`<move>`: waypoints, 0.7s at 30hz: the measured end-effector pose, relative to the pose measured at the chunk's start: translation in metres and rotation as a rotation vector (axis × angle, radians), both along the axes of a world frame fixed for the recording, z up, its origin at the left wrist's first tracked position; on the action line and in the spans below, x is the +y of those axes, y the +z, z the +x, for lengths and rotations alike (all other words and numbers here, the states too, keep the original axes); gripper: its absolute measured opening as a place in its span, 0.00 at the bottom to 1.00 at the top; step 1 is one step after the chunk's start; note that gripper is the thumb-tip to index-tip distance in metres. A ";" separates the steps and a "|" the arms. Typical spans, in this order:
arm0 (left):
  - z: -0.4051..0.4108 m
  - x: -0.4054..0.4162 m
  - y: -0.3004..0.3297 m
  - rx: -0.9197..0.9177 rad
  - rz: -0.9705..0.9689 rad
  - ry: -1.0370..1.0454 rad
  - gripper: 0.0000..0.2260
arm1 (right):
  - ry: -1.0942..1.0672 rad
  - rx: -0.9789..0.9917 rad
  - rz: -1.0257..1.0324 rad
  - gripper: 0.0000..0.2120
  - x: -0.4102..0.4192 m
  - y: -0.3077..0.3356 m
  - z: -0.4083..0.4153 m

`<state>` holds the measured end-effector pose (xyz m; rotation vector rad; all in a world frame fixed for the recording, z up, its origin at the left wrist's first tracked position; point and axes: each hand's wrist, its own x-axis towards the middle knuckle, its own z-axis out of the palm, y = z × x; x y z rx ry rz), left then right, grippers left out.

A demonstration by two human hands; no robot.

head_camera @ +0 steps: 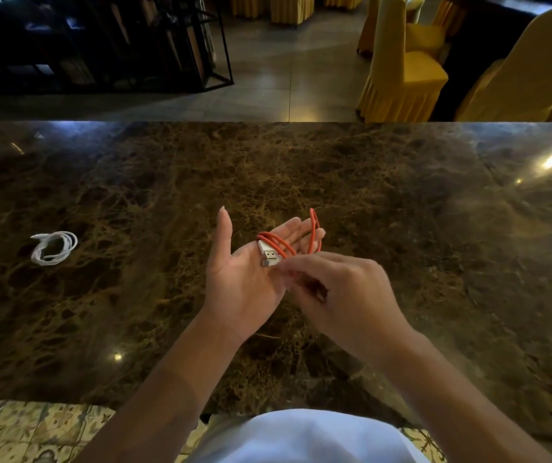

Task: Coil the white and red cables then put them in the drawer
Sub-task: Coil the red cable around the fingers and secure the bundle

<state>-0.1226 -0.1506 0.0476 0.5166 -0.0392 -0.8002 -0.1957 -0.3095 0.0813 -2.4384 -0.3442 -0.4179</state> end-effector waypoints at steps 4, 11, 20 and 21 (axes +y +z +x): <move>-0.001 0.000 -0.003 -0.017 0.073 0.015 0.48 | 0.033 0.069 -0.222 0.18 0.012 0.004 0.003; 0.003 0.004 0.001 -0.016 0.069 0.077 0.49 | -0.051 0.030 -0.243 0.18 0.018 0.004 0.002; 0.006 0.008 0.000 -0.047 0.176 0.070 0.49 | -0.032 0.089 -0.328 0.27 0.033 -0.001 -0.002; 0.004 0.008 0.000 -0.057 0.185 0.057 0.49 | -0.041 0.077 -0.302 0.25 0.032 -0.001 -0.001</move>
